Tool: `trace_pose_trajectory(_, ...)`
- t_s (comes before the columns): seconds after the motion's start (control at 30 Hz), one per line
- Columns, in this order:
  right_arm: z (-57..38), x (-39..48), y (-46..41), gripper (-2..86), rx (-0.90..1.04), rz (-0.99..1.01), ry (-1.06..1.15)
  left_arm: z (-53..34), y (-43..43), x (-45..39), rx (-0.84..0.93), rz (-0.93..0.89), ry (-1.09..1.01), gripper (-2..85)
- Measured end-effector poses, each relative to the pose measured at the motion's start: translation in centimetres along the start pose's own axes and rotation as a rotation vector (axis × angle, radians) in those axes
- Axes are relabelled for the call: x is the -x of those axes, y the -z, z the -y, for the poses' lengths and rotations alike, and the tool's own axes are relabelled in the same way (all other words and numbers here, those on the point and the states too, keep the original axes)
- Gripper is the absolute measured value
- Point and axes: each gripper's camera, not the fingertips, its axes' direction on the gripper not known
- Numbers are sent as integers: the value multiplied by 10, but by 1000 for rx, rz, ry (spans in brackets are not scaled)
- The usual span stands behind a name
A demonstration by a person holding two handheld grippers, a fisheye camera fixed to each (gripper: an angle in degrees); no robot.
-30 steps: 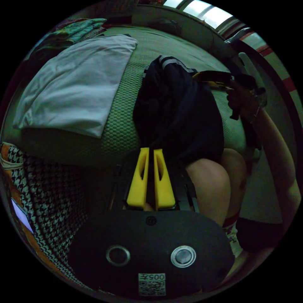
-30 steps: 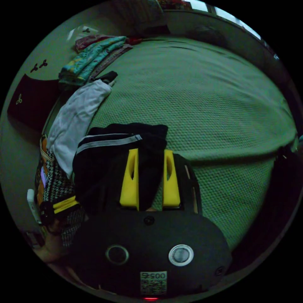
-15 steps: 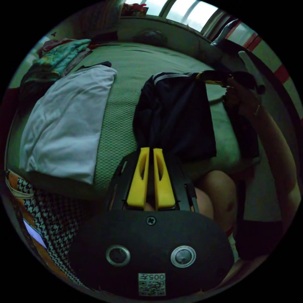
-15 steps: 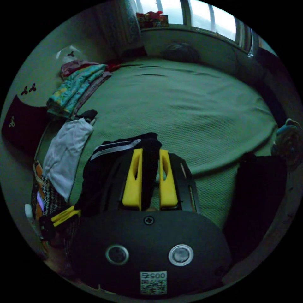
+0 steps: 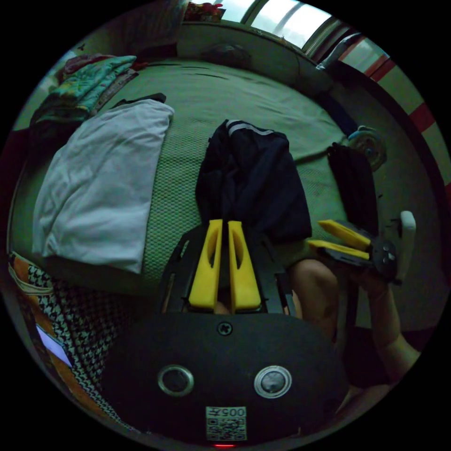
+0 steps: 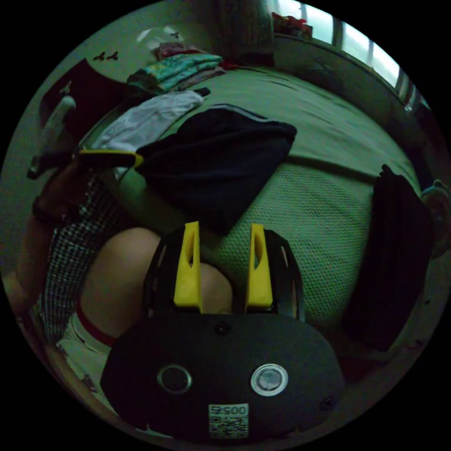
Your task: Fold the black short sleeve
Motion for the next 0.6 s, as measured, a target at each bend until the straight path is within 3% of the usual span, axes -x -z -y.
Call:
trace_pose_trajectory(0.3, -1, 20, -4, 12, 14, -128, -23, 10, 25, -23, -37, 42, -53, 32)
trace_pose_trajectory(0.6, -22, 18, -18, -9, 48, -78, -53, -1, -6, -27, 56, 135, -15, 12)
